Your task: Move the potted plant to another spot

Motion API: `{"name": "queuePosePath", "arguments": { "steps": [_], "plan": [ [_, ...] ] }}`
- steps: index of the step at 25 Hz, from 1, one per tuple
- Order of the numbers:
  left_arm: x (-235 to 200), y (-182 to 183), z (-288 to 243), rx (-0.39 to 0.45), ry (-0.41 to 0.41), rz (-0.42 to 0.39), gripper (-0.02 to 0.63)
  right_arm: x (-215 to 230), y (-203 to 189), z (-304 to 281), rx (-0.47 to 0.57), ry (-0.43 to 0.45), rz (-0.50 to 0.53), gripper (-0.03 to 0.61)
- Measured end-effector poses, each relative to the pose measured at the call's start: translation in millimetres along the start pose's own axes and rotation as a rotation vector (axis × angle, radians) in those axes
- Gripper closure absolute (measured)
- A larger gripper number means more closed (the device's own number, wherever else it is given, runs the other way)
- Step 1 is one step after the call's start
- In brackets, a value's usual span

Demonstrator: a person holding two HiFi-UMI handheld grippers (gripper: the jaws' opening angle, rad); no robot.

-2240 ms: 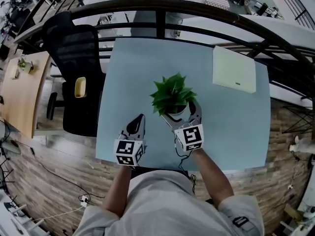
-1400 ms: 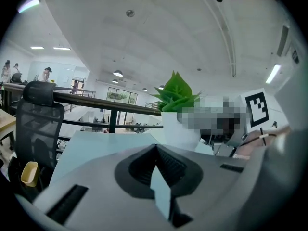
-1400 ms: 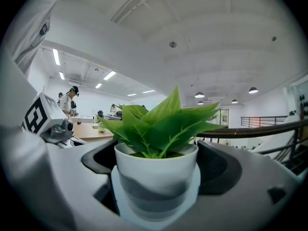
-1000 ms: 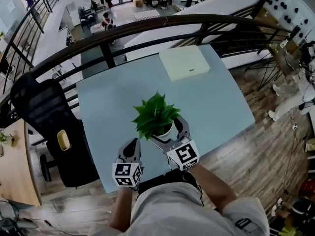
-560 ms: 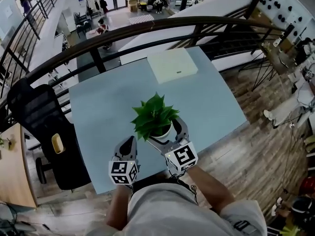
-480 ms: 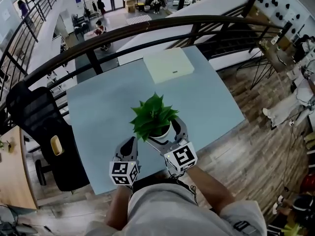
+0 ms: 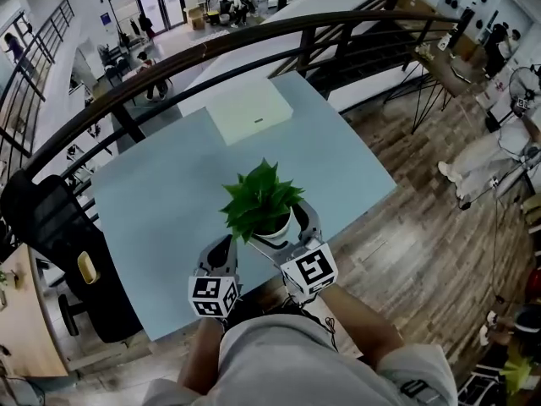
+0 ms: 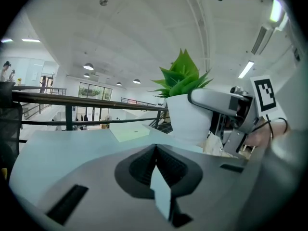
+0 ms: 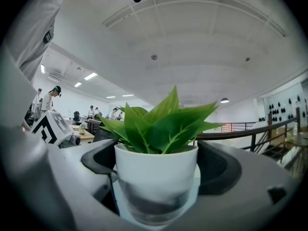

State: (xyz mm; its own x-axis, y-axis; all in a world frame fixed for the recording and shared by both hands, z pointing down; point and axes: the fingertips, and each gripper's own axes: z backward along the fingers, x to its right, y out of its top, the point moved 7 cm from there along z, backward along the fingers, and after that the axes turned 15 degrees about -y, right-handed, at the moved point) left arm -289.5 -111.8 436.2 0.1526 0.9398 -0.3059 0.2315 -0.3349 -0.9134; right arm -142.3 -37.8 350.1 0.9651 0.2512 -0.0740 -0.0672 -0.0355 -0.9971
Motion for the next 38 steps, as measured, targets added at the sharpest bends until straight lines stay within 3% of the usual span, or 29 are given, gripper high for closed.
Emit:
{"name": "queuePosePath", "arguments": {
  "steps": [4, 18, 23, 31, 38],
  "plan": [
    [46.4, -2.1, -34.5, -0.014, -0.032, -0.03, 0.601, 49.3, -5.2, 36.5, 0.001, -0.042, -0.009, 0.064],
    [132.2, -24.3, -82.3, -0.039, -0.098, -0.053, 0.601, 122.4, -21.4, 122.4, 0.0, -0.132, -0.021, 0.064],
    [167.4, -34.3, -108.0, -0.076, -0.157, -0.077, 0.601, 152.8, -29.8, 151.0, -0.009, -0.173, -0.007, 0.064],
    [194.0, -25.5, -165.2, -0.138, -0.261, -0.13, 0.601, 210.7, -39.2, 182.3, -0.005, -0.305, -0.04, 0.064],
    [206.4, -15.0, -245.7, -0.174, -0.36, -0.154, 0.601, 274.7, -49.2, 185.4, -0.032, -0.391, -0.036, 0.064]
  ]
}}
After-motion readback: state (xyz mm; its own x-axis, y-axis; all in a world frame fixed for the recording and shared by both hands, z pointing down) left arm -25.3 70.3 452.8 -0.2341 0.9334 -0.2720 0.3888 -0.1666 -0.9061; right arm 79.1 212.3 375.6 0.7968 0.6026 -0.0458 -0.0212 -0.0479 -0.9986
